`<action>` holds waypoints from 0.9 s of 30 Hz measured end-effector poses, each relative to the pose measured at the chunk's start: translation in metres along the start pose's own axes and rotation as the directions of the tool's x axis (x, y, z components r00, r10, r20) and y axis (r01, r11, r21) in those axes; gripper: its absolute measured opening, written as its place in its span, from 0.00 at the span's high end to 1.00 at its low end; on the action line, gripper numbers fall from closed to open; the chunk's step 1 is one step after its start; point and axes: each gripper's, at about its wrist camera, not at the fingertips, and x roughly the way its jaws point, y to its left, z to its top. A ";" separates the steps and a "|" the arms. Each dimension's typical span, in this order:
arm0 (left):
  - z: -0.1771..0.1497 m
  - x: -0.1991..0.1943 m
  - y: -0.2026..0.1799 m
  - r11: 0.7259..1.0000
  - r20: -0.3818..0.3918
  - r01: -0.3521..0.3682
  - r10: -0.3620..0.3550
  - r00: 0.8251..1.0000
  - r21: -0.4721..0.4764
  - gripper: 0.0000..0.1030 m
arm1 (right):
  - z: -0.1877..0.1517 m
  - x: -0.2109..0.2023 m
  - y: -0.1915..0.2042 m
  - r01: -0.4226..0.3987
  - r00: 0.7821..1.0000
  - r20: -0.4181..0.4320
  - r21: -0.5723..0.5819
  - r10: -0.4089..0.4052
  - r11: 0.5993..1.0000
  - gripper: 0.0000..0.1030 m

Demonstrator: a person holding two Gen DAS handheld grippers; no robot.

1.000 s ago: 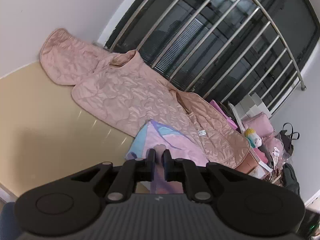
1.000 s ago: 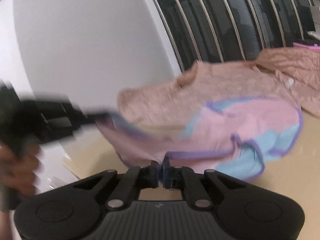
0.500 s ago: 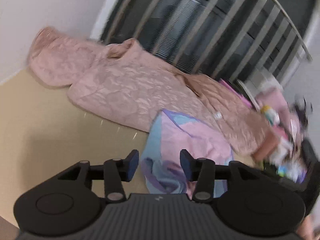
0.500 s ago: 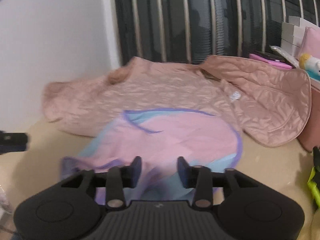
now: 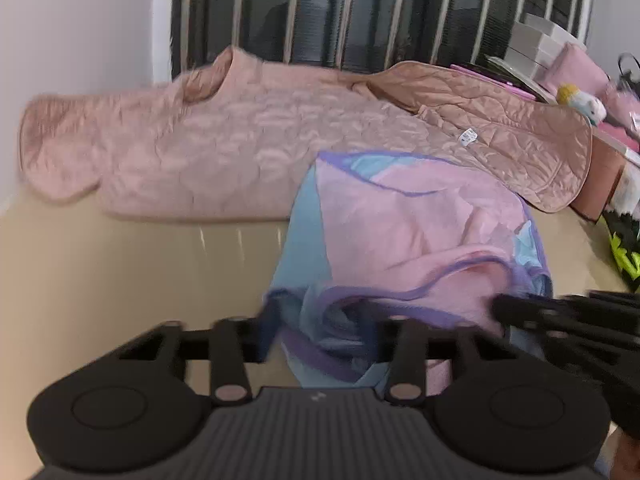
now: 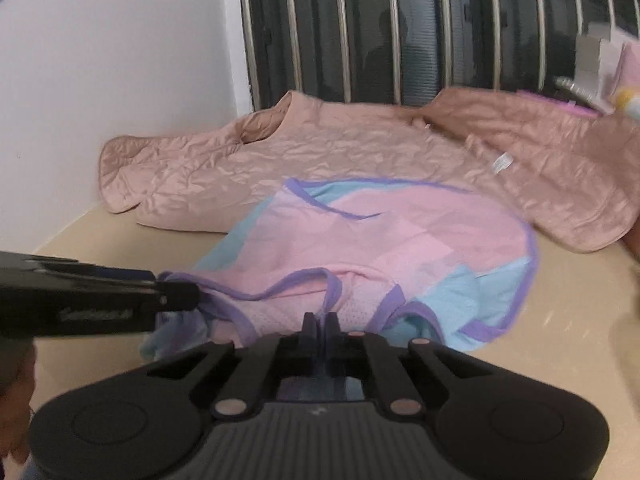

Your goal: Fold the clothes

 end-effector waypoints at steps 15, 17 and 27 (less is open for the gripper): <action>-0.022 -0.038 -0.028 0.997 0.045 0.047 -0.050 0.998 0.065 0.67 | -0.030 -0.081 -0.018 0.078 0.996 0.041 -0.070 -0.076 0.994 0.97; -0.022 -0.041 -0.030 0.997 0.050 0.052 -0.055 0.997 0.060 0.57 | -0.030 -0.084 -0.015 0.084 0.995 0.054 -0.073 -0.080 0.994 0.97; -0.016 -0.035 -0.048 0.992 0.030 0.125 -0.125 0.992 0.024 0.56 | -0.033 -0.097 -0.014 0.078 0.995 0.072 -0.086 -0.072 0.993 0.97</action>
